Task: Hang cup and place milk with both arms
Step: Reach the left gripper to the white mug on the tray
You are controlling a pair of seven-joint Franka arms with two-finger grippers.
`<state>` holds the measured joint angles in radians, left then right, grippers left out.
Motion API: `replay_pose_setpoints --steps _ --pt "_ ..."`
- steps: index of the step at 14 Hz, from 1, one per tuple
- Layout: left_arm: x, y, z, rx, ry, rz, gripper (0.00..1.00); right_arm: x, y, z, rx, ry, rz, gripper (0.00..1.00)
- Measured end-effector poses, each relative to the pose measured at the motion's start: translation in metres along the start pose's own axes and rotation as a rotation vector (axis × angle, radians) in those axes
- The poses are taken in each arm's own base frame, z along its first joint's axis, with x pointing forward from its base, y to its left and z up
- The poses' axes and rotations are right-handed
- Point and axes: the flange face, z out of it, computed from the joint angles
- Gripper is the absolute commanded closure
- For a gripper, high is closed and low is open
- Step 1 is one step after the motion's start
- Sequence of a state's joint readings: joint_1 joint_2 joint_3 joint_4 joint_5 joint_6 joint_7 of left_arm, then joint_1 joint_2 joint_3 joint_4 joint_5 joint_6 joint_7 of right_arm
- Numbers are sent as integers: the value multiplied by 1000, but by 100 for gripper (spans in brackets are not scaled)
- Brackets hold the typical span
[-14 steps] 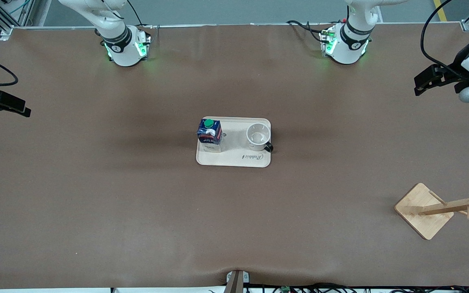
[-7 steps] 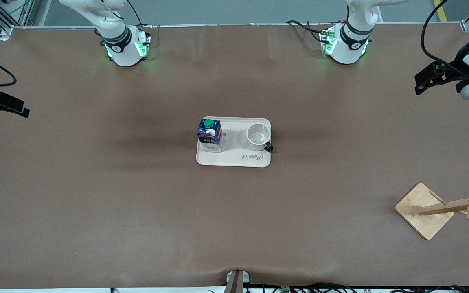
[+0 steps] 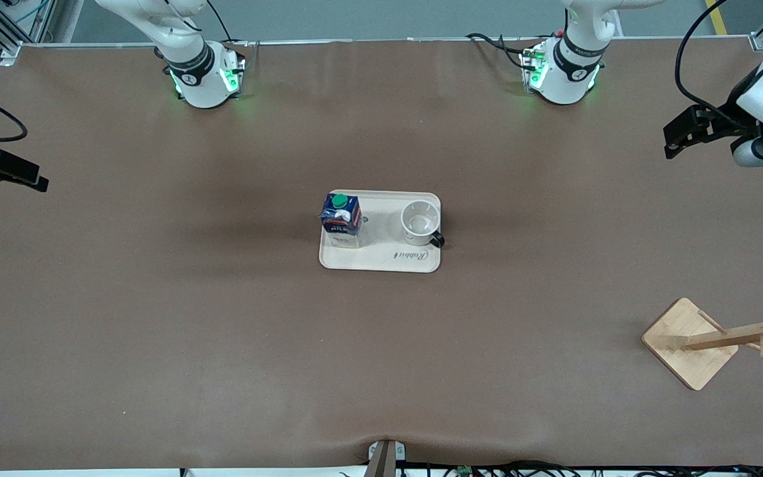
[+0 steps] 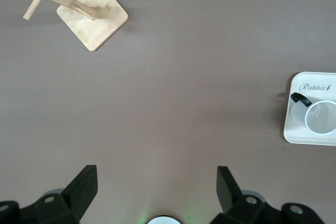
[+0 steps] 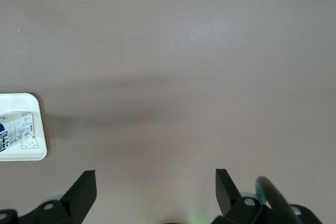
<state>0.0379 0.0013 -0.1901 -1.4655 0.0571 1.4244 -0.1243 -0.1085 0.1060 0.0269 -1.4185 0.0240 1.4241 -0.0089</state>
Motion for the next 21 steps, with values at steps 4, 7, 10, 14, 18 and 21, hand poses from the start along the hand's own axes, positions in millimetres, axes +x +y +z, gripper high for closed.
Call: replay_pose_setpoints --steps 4,7,10,14,18,21 --pt "0 4 -1 0 5 4 0 4 0 5 0 -5 -1 0" --pt "3 5 4 -1 5 5 0 7 -1 6 1 2 -3 0" --pt "7 9 18 0 -6 11 0 7 -3 6 3 3 -6 0" --pt "15 31 49 -5 5 16 0 7 -5 6 5 3 -8 0" --pt "19 84 110 -25 8 -34 0 7 -5 7 5 2 -10 0" --pt "12 131 153 -40 28 -101 0 8 -5 8 5 0 -9 0"
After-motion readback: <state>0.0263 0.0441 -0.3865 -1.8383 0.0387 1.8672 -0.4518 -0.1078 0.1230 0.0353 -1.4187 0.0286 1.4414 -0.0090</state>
